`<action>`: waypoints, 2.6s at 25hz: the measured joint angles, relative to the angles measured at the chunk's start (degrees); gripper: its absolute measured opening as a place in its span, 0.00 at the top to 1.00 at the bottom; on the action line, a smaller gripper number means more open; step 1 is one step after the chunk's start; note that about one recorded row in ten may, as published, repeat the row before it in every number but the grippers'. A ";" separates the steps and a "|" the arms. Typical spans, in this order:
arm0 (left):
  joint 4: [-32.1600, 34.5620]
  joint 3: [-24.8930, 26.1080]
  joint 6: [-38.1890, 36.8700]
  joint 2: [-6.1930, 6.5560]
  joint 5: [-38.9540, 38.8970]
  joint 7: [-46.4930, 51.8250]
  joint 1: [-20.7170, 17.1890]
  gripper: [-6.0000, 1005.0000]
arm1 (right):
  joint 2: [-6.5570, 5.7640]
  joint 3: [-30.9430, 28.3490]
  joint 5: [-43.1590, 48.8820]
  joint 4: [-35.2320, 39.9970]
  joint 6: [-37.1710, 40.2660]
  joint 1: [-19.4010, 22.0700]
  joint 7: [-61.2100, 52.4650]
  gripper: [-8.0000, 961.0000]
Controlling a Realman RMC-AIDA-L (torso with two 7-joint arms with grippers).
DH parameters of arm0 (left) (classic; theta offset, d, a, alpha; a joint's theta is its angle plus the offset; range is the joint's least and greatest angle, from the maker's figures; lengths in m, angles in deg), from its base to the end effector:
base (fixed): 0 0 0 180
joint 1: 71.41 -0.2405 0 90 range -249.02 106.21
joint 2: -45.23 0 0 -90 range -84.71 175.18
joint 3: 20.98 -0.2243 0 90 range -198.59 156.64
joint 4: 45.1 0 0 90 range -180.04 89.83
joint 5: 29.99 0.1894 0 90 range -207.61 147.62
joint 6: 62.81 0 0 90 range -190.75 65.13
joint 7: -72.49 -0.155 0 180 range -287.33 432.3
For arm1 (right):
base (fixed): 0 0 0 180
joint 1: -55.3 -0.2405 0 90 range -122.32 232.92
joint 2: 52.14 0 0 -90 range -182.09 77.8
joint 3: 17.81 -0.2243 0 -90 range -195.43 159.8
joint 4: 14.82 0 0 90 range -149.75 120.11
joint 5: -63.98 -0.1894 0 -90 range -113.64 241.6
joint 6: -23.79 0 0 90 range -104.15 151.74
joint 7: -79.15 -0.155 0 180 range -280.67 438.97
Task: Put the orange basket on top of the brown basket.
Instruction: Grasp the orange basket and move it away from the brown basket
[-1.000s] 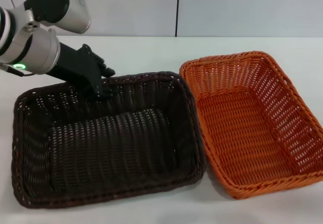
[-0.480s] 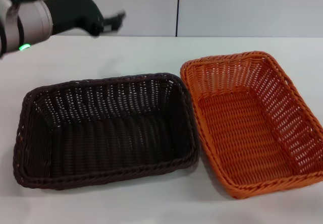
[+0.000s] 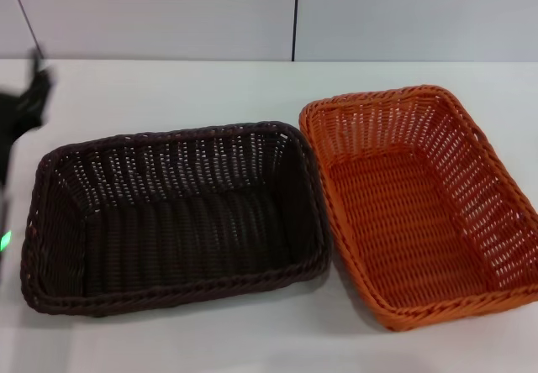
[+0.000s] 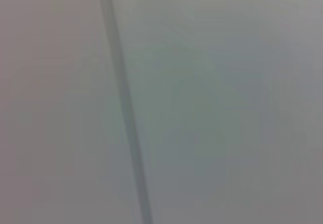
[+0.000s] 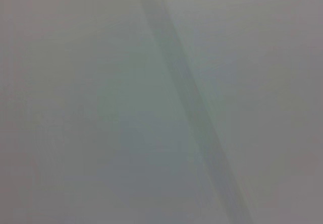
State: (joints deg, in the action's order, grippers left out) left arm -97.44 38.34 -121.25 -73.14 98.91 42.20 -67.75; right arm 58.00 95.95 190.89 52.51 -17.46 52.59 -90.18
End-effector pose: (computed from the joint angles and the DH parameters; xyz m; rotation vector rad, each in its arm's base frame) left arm -0.2444 0.2964 0.0455 -1.3205 -0.3800 -0.5788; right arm 0.2363 0.3245 0.0967 -1.3163 0.6531 0.8726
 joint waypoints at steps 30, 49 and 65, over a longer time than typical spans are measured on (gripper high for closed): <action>27.40 4.02 -14.09 -0.29 -3.00 23.41 1.20 0.20 | 8.08 -45.14 4.79 47.61 157.34 -18.35 33.93 0.14; 27.53 3.72 -13.64 -0.28 -2.96 24.01 1.08 0.20 | 8.60 -32.65 17.10 40.86 151.74 -19.09 36.37 0.14; 27.60 2.99 -13.27 -0.21 -2.96 24.05 0.84 0.20 | 8.73 -23.89 24.94 32.05 142.07 -20.02 35.42 0.14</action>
State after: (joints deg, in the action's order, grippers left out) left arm -69.84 41.33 -134.53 -73.35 95.95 66.25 -66.91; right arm 66.73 72.05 215.83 84.56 124.61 32.57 -54.76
